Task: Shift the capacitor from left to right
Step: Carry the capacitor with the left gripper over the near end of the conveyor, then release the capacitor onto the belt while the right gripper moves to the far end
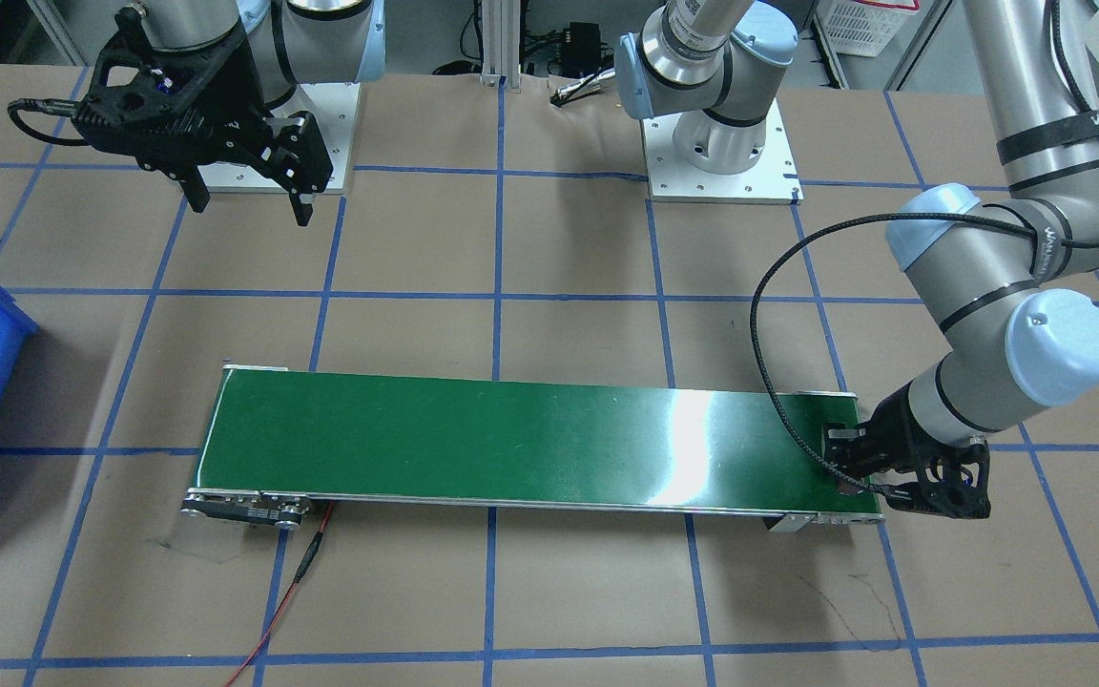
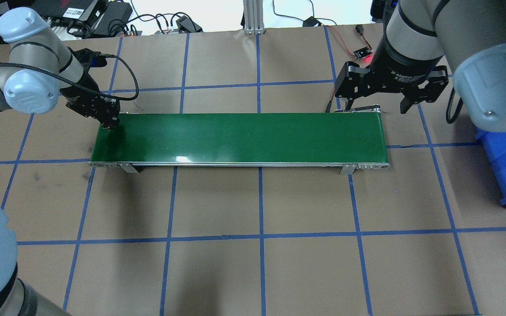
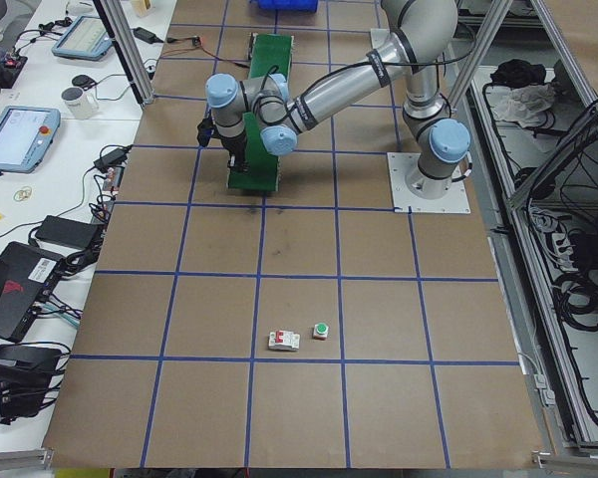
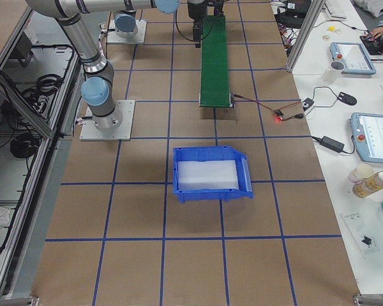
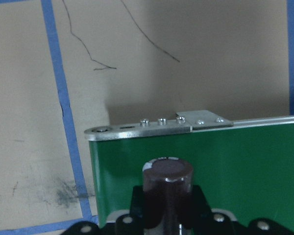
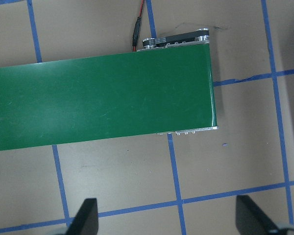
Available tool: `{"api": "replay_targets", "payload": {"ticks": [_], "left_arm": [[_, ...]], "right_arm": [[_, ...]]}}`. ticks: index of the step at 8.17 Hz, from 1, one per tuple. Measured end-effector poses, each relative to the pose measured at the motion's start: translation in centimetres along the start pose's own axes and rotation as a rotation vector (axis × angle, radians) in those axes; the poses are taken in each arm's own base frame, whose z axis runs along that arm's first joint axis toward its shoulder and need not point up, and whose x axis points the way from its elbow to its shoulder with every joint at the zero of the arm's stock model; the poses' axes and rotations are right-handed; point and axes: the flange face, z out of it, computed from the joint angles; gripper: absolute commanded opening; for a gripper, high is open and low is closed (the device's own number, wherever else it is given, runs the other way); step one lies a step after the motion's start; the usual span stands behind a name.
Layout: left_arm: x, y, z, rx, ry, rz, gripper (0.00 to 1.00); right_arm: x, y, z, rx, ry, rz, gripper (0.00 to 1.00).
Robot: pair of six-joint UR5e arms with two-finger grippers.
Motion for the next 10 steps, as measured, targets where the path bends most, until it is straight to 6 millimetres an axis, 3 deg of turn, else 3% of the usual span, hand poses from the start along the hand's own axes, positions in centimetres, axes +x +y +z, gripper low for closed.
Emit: {"api": "replay_targets", "payload": {"ticks": [1, 2, 3, 5, 7, 8, 10], "left_arm": [[0.1, 0.3, 0.3, -0.026, 0.009, -0.004, 0.16], [0.1, 0.5, 0.5, -0.044, 0.016, -0.006, 0.25], [0.1, 0.4, 0.9, -0.057, 0.021, -0.009, 0.95], [0.2, 0.3, 1.4, -0.068, 0.027, -0.065, 1.00], [1.7, 0.6, -0.3, -0.067, 0.021, -0.125, 1.00], [2.7, 0.9, -1.7, -0.056, 0.016, -0.127, 1.00], [5.8, 2.6, -7.1, 0.013, -0.005, -0.101, 1.00]], "right_arm": [[-0.1, -0.3, 0.4, -0.004, 0.002, -0.007, 1.00], [-0.2, -0.9, 1.3, -0.017, 0.006, -0.013, 1.00], [-0.4, -1.6, 2.5, -0.036, 0.010, -0.016, 1.00], [-0.9, -3.3, 5.7, -0.089, 0.024, -0.016, 1.00], [-1.3, -5.7, 9.2, -0.101, 0.030, -0.014, 1.00], [-1.2, -7.2, 11.1, -0.096, 0.029, -0.006, 1.00], [0.0, -9.8, 14.3, -0.090, 0.026, 0.008, 1.00]]}}
